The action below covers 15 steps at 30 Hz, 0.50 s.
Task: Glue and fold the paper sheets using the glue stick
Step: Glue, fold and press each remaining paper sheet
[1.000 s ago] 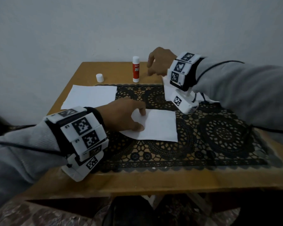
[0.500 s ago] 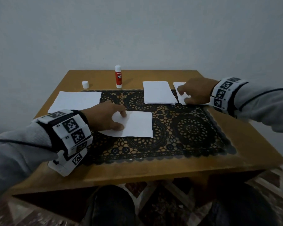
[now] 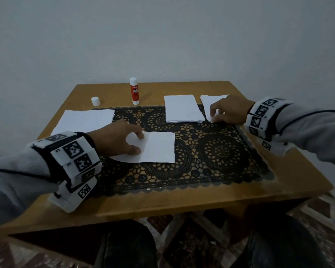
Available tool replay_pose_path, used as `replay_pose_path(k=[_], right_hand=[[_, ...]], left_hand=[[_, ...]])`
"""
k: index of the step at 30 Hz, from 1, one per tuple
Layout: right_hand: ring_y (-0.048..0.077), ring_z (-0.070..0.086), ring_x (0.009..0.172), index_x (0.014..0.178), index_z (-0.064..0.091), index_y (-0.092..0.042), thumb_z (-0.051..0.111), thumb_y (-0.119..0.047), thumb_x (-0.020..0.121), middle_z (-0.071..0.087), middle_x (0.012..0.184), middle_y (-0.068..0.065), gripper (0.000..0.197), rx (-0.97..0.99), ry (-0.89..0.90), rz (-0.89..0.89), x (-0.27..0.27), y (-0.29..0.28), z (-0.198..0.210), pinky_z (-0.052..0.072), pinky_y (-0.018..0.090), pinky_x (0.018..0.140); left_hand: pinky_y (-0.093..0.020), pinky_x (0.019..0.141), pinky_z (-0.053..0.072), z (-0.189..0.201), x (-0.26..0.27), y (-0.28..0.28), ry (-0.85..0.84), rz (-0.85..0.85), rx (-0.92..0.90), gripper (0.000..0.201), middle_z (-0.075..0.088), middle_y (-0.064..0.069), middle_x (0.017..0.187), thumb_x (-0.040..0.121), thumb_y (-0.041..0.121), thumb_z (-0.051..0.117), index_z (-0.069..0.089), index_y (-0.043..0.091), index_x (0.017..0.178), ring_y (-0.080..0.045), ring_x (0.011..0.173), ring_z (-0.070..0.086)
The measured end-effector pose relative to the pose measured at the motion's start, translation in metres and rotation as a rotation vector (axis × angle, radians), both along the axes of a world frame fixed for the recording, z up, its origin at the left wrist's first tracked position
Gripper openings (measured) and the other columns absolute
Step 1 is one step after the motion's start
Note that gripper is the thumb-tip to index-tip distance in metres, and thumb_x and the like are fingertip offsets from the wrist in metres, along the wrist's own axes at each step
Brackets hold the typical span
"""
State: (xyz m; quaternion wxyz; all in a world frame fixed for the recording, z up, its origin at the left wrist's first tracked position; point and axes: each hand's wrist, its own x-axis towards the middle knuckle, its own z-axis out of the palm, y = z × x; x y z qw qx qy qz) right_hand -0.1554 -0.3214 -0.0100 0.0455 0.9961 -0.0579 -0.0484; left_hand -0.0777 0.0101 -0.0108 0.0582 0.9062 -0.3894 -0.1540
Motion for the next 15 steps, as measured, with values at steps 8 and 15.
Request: replay_pose_path(k=[8, 15], right_hand=[[0.015, 0.047, 0.088, 0.093, 0.064, -0.018, 0.059, -0.046, 0.091, 0.046, 0.077, -0.015, 0.029, 0.039, -0.068, -0.07, 0.006, 0.0, -0.007, 0.034, 0.029, 0.076], [0.023, 0.057, 0.085, 0.089, 0.063, -0.012, 0.058, -0.027, 0.09, 0.062, 0.09, 0.002, 0.017, -0.007, -0.076, -0.107, 0.007, 0.015, -0.005, 0.038, 0.03, 0.067]], left_hand=[[-0.026, 0.098, 0.034, -0.004, 0.005, -0.005, 0.04, 0.044, -0.058, 0.039, 0.049, 0.004, 0.14, 0.084, 0.031, 0.071, 0.059, 0.027, 0.121, -0.016, 0.125, 0.045], [-0.03, 0.102, 0.035, -0.007, 0.005, -0.008, 0.07, 0.042, -0.066, 0.04, 0.047, 0.004, 0.14, 0.083, 0.03, 0.072, 0.056, 0.028, 0.12, -0.016, 0.125, 0.044]])
